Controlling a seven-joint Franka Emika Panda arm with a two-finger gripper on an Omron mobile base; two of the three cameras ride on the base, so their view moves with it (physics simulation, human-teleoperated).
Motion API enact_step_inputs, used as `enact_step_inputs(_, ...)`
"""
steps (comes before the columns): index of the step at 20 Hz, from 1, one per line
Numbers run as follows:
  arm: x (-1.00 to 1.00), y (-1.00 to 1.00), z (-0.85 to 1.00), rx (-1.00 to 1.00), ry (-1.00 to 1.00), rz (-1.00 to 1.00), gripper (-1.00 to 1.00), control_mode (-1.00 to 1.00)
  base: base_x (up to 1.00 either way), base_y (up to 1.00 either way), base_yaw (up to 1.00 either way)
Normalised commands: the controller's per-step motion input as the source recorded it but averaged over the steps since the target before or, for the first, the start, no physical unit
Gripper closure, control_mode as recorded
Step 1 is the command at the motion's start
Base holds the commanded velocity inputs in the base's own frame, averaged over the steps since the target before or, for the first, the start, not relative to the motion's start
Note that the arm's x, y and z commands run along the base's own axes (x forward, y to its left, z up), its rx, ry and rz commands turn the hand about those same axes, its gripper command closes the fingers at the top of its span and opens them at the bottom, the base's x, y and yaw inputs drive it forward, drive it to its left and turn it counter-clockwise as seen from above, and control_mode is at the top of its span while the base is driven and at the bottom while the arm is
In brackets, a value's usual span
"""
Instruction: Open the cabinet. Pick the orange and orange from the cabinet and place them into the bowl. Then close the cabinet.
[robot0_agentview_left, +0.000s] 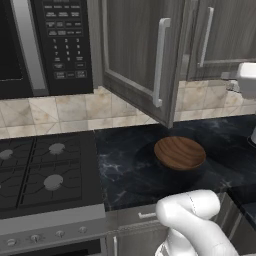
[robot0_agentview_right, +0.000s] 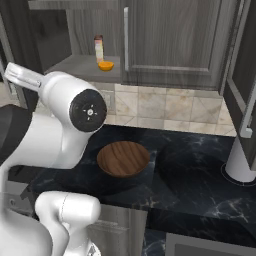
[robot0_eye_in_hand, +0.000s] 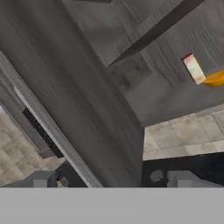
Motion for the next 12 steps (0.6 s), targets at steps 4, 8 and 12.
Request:
enact_step_inputs(4,0.32,0.50,0.00,0.00,0.00,0.19,-1.00,-1.00,0.00,0.00,0.00)
enact_step_inputs(8,0.23,0.52,-0.01,0.00,0.00,0.18,-1.00,-1.00,0.00,0.00,0.00)
enact_step_inputs(12,0.24,0.50,-0.04,0.00,0.00,0.16,-1.00,-1.00,0.00,0.00,0.00)
